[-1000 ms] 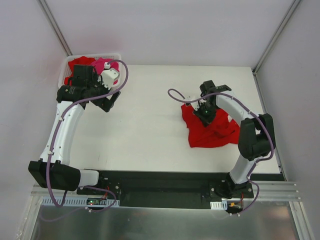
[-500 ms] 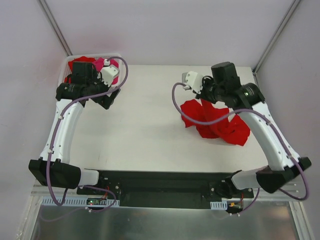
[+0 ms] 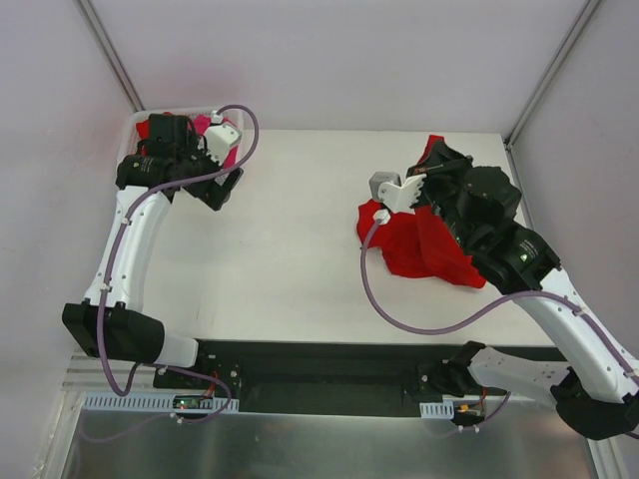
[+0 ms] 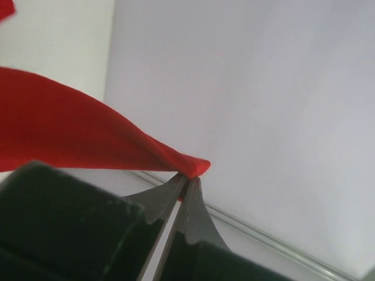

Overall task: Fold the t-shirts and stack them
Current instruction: Flatten out the tshirt

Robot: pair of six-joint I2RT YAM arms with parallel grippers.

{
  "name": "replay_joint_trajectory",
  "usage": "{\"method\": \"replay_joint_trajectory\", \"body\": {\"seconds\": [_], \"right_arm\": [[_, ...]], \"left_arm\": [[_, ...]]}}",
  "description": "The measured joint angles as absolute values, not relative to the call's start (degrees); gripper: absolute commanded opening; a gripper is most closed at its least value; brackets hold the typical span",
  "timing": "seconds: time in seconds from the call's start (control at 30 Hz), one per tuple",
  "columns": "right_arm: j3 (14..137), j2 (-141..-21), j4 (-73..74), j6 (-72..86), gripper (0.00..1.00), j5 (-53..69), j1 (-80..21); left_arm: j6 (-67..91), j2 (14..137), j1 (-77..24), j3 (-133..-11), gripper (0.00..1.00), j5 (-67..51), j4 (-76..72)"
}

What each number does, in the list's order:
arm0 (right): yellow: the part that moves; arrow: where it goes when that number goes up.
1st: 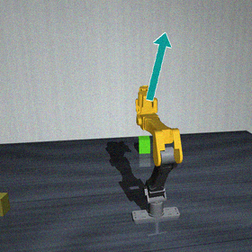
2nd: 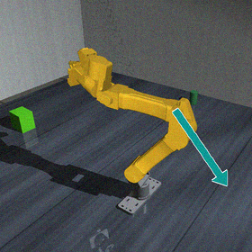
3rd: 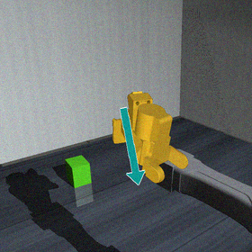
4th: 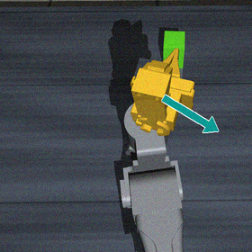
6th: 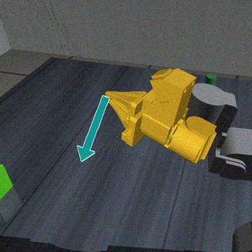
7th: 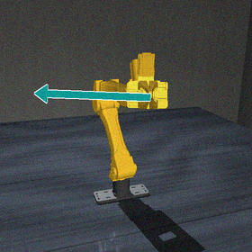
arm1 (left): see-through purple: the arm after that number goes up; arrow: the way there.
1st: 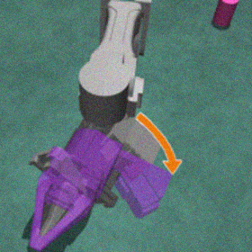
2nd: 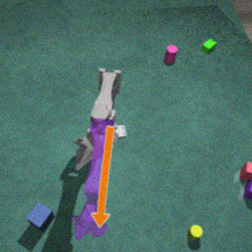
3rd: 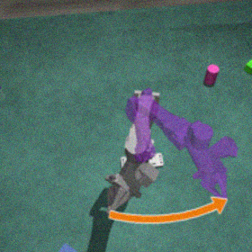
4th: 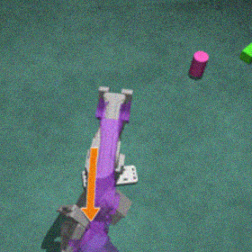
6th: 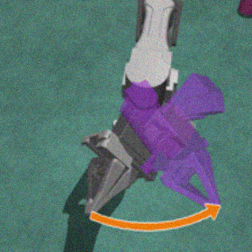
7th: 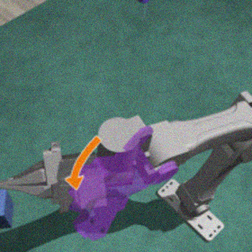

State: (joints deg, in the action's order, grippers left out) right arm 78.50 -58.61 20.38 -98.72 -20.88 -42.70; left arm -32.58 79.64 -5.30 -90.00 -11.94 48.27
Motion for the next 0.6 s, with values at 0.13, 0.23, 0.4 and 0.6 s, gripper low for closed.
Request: {"method": "replay_joint_trajectory", "body": {"seconds": [0.13,0.23,0.4,0.6], "right_arm": [[78.5,-57.2,17.2,-104.7,0.01,-26.5,-42.3],[78.5,-55.4,15.5,-108.3,0.01,-30.1,-40.6],[78.5,-52.0,11.2,-112.0,0.01,-33.8,-33.9],[81.8,-52.0,6.9,-113.4,0.01,-34.4,-23.3]], "left_arm": [[-32.5,81.4,-5.8,-92.0,0.96,-13.0,48.3],[-32.5,82.4,-6.7,-93.9,0.96,-13.5,48.2],[-32.5,84.2,-7.2,-95.8,0.96,-15.0,47.2],[-31.9,87.7,-8.8,-97.3,0.96,-16.8,45.9]]}}
